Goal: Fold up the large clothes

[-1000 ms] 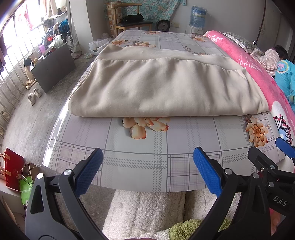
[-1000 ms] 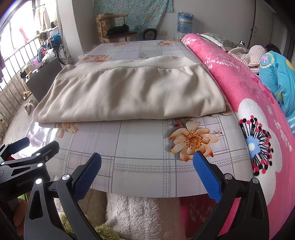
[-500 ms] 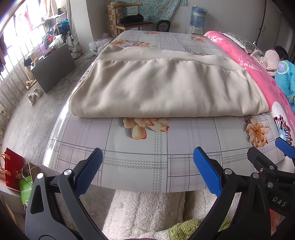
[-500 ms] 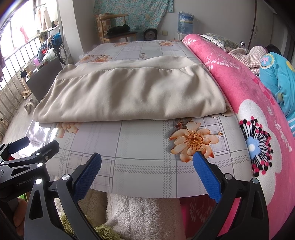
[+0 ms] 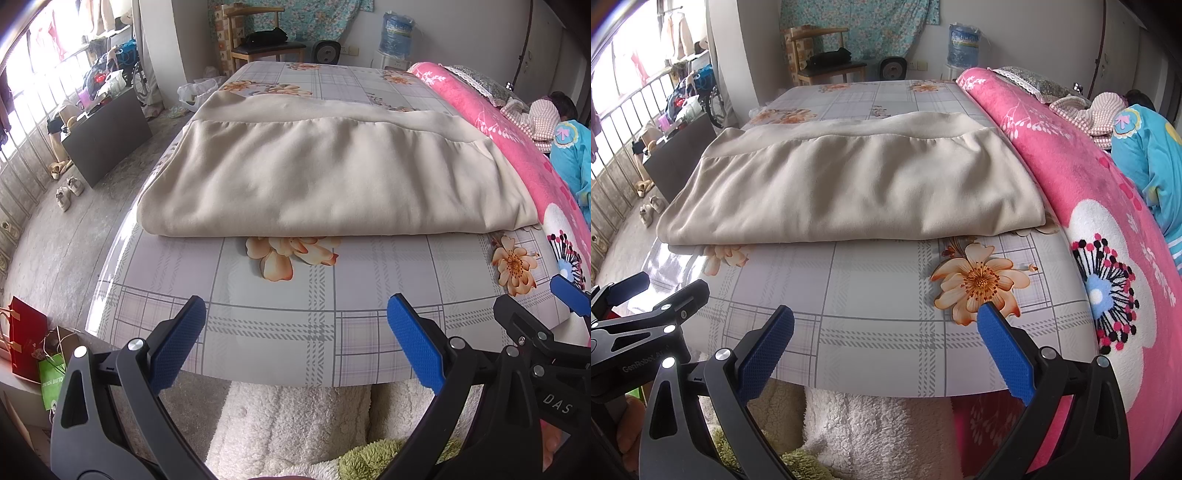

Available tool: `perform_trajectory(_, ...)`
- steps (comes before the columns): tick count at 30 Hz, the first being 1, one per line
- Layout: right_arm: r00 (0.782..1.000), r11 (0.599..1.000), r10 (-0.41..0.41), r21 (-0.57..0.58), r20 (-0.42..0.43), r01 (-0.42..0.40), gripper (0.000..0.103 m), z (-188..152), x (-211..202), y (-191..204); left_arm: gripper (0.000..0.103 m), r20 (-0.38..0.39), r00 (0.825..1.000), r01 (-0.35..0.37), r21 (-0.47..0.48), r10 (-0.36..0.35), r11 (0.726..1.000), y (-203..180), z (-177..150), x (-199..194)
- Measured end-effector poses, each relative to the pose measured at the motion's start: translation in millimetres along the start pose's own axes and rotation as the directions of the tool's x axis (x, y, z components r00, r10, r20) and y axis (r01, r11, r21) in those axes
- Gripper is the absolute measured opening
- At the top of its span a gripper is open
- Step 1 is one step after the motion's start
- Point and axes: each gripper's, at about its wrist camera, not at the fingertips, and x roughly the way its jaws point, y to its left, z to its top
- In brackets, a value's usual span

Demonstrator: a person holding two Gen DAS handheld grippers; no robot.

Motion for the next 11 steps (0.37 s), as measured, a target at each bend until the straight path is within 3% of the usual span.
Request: perform_trajectory(11, 1.000, 1.000, 0.000, -0.001, -0.001, 0.000, 0.097, 0.7, 0.5, -0.6, 0.095, -0.004, 1.000, -0.002, -0.003, 0.002, 1.000, 1.3, 1.6, 0.8)
